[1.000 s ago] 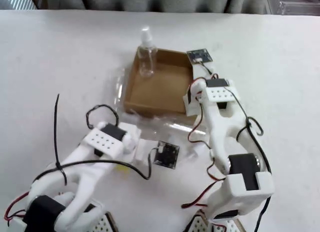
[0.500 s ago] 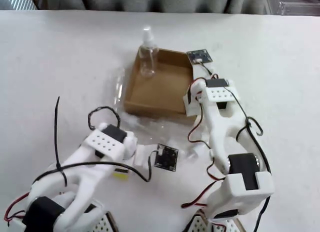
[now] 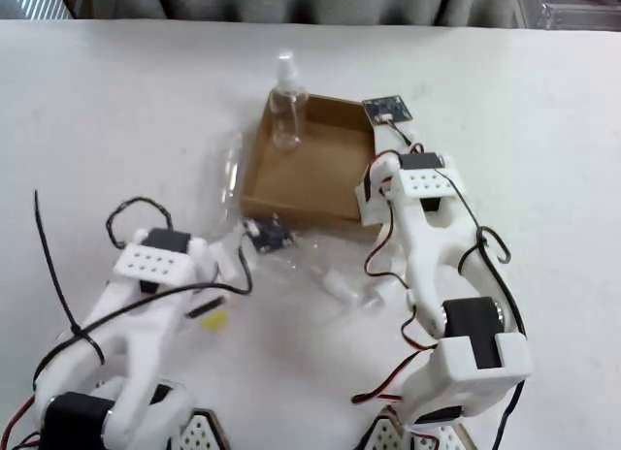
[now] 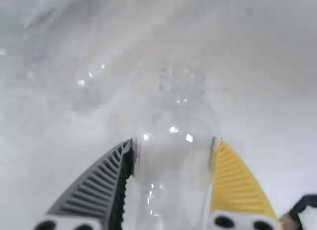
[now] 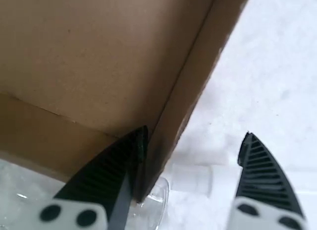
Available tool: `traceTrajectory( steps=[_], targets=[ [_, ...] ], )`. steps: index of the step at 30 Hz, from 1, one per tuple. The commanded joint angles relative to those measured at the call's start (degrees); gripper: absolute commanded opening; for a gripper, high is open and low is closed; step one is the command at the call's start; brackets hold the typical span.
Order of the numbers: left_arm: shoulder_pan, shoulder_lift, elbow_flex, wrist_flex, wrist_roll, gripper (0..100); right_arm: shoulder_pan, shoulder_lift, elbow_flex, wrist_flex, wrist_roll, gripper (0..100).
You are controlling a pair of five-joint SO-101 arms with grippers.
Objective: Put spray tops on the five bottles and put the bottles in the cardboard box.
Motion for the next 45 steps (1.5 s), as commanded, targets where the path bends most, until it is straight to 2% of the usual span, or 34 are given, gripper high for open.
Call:
traceTrajectory(
  steps=[1,5,7,13,16,28,35,38,45],
  targets=[
    [-1.8,-2.2,1.9,-5.7,3.5,17,0.7,-2.9,-0.2,0.1,-0.4,27.2],
    [-2.4,-2.2,1.9,-6.4,4.1,31,0.7,-2.9,-0.2,0.1,-0.4,27.2],
    [-2.9,-2.2,1.8,-6.3,3.8,34,0.7,-2.9,-0.2,0.1,-0.4,27.2],
    [-2.5,-2.2,-3.6,2.6,-3.1,34,0.7,-2.9,-0.2,0.1,-0.4,27.2],
    [-2.5,-1.9,-8.4,4.5,-3.2,34,0.6,-2.9,-0.2,0.1,-0.4,27.2],
    [2.9,-1.7,-10.0,3.7,-6.8,33,0.6,-2.9,-0.2,0.1,-0.4,27.2],
    [2.1,-1.6,-9.9,3.7,-7.4,34,0.7,-2.9,-0.2,0.1,-0.4,27.2],
    [2.1,-1.6,-9.1,3.6,-11.0,34,0.7,-2.9,-0.2,0.1,-0.4,27.2],
    [1.8,-1.6,-3.3,-3.8,-12.1,34,0.7,-2.9,-0.2,0.1,-0.4,27.2]
  ],
)
